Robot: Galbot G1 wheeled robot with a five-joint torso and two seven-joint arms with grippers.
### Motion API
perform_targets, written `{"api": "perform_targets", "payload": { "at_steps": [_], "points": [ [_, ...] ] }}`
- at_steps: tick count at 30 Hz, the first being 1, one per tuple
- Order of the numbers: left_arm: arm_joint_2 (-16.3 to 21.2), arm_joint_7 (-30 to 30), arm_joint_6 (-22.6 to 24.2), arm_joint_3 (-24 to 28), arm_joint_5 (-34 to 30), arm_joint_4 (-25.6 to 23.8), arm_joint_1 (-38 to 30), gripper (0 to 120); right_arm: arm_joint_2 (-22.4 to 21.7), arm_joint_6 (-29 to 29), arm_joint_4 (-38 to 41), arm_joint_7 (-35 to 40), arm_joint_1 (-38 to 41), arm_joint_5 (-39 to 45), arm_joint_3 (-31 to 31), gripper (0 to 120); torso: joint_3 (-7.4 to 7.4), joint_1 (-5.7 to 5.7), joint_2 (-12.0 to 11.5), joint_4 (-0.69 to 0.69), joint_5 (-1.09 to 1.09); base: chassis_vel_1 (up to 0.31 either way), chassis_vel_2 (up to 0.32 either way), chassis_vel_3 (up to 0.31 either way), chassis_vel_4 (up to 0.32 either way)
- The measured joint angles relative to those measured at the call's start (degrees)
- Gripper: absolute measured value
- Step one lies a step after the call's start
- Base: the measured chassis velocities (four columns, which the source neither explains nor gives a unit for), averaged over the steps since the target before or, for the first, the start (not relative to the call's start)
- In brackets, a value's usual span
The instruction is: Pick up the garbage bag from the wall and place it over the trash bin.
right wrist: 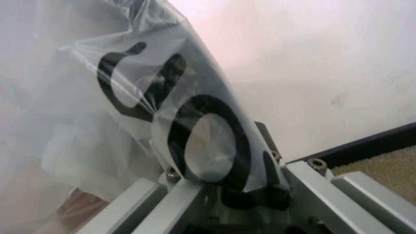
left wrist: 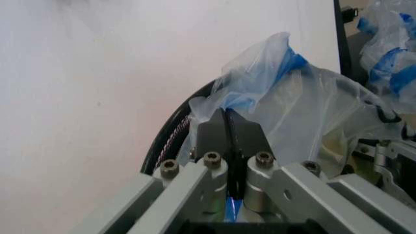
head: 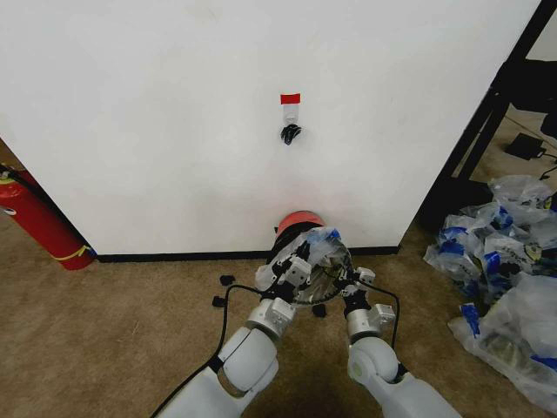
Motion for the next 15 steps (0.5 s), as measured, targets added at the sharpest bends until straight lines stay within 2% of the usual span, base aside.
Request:
{"api": "perform_targets", "payload": {
  "at_steps": [10, 15],
  "points": [
    [0.27, 0.14, 0.1, -0.55, -0.19, -1.51, 1.18, 0, -0.34, -0.09, 0.94, -0.08, -1.25, -0.35, 0.8, 0, 0.0, 0.0, 0.0, 0.0, 0.0, 0.0, 0.0, 0.0, 0.0],
    [3.9, 1.2, 0.05, -2.43, -1.14, -4.74, 0.81, 0, -2.66, -0.7, 1.83, -2.96, -2.59, -1.1, 1.54, 0, 0.0, 0.0, 0.0, 0.0, 0.0, 0.0, 0.0, 0.0, 0.0]
  ]
}}
